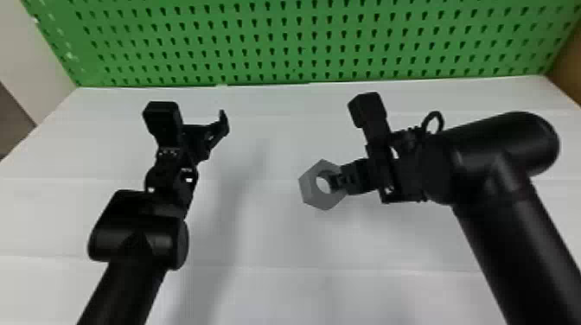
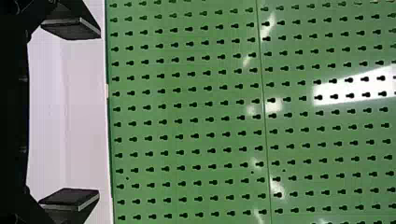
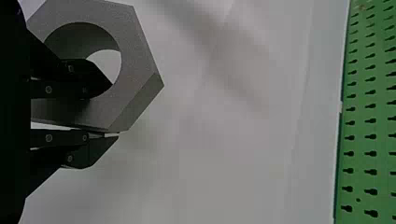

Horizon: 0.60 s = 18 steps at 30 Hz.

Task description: Pick up the hex nut

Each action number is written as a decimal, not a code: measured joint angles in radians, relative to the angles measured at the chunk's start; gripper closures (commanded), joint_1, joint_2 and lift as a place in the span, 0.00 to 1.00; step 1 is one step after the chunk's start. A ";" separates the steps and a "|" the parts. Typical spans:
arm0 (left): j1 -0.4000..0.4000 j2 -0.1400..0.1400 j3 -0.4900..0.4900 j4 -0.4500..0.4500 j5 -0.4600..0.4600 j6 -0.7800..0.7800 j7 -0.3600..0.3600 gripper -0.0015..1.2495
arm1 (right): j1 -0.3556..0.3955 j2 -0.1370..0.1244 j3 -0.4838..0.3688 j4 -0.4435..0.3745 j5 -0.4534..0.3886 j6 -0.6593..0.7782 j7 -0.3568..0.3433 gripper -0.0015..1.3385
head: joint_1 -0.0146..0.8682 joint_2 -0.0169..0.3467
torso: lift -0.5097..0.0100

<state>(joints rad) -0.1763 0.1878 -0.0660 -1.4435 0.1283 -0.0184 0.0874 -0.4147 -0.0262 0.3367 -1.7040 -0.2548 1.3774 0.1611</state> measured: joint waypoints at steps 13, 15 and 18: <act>0.004 0.000 0.000 0.000 0.005 -0.002 0.000 0.07 | 0.100 0.002 -0.105 -0.071 0.031 -0.229 0.000 0.84 | 0.91 0.46 | 0.81; 0.005 0.000 0.000 0.000 0.005 -0.002 0.000 0.07 | 0.117 0.002 -0.119 -0.080 0.038 -0.273 -0.001 0.84 | 0.91 0.46 | 0.81; 0.007 0.000 0.001 0.000 0.007 -0.003 0.000 0.07 | 0.142 0.004 -0.137 -0.091 0.052 -0.340 -0.002 0.84 | 0.91 0.46 | 0.81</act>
<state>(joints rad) -0.1697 0.1878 -0.0651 -1.4435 0.1348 -0.0216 0.0874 -0.2732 -0.0219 0.1998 -1.7950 -0.2031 1.0374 0.1588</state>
